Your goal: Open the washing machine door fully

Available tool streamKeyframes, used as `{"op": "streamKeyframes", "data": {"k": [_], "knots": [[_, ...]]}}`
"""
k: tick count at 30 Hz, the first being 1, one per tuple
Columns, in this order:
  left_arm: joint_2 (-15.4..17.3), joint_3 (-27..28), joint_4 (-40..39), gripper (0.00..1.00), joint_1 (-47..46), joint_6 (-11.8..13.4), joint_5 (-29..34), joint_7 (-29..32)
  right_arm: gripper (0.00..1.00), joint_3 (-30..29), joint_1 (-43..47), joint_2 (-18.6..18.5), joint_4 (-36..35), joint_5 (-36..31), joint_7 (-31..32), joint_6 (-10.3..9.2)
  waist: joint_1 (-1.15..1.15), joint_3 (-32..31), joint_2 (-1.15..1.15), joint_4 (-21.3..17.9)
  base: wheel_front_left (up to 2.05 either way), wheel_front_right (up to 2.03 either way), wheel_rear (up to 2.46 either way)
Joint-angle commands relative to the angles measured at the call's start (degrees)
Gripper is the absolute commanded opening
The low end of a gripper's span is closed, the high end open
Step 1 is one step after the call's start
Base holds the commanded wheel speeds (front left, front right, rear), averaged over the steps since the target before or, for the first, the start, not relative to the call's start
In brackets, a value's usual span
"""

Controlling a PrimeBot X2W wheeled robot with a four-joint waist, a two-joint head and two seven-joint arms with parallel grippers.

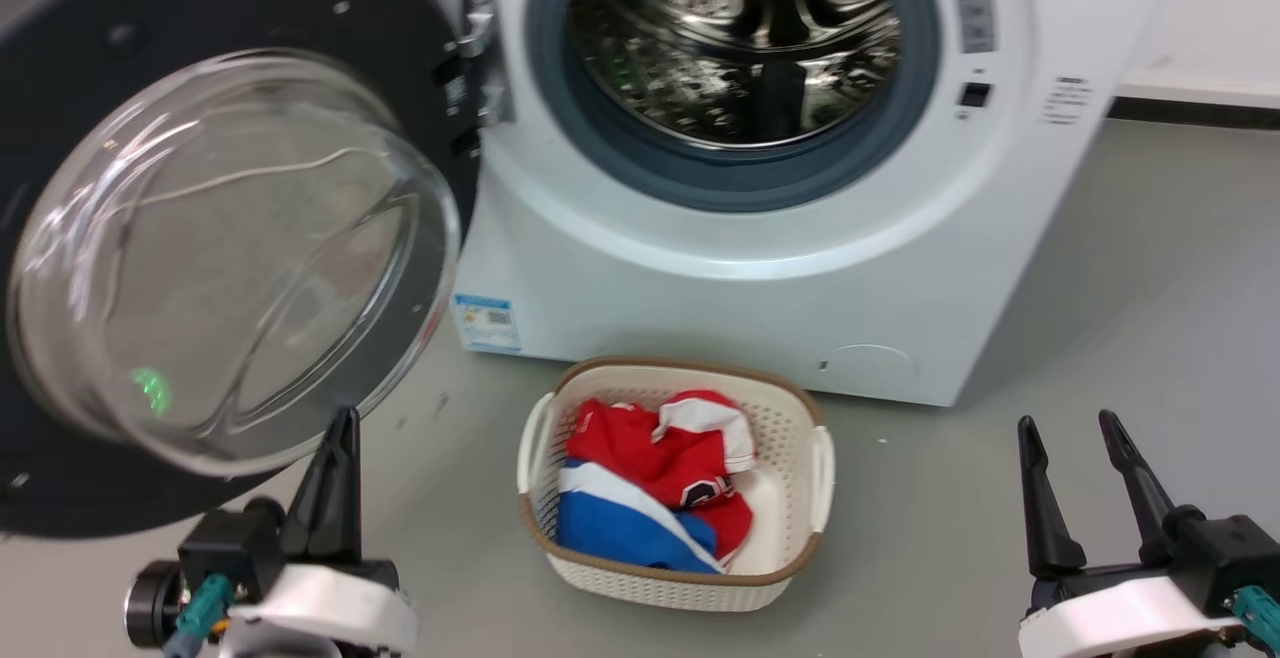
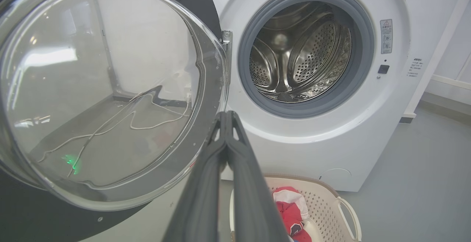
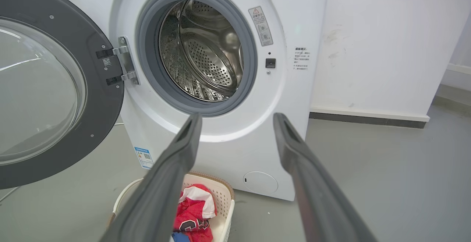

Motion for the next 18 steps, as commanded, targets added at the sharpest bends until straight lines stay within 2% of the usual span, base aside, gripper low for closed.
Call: {"op": "streamKeyframes", "data": {"k": [1,6,7,8,9,18], "knots": [[-0.4,0.0,-0.9,0.00,2.0,0.1,0.3,0.1,1.00,-0.2,1.0,0.2,-0.3,-0.2,-0.3,-0.04,0.00,-1.8,0.00,-4.1,0.00,0.00,0.00],[-1.9,0.1,-2.5,0.00,5.8,0.5,0.6,0.1,1.00,-0.8,1.8,0.4,-1.3,-1.1,-0.3,-0.04,0.00,-2.1,0.00,-7.9,0.00,0.00,0.00],[-2.2,0.0,-2.6,0.25,6.6,0.5,0.5,0.1,1.00,-0.9,2.2,0.4,-1.5,-1.2,-0.3,-0.04,0.00,-2.1,0.00,-8.5,0.00,0.00,0.00],[-2.3,-0.4,-2.8,0.57,7.1,0.4,1.1,0.1,1.00,-1.1,2.5,0.4,-1.7,-1.0,-0.3,-0.04,0.00,-2.2,0.00,-9.0,0.00,0.00,0.00],[-2.5,-0.4,-3.1,1.00,7.5,0.5,1.4,0.1,1.00,-1.3,2.6,0.4,-1.9,-0.7,-0.3,-0.04,0.00,-2.2,0.00,-9.3,0.00,0.00,0.00],[-3.3,-0.1,-4.3,1.00,9.4,1.3,2.6,0.1,1.00,-1.3,3.3,0.4,-2.5,-0.3,-0.3,-0.04,0.00,-2.0,0.00,-11.1,0.00,0.00,0.00]]}}
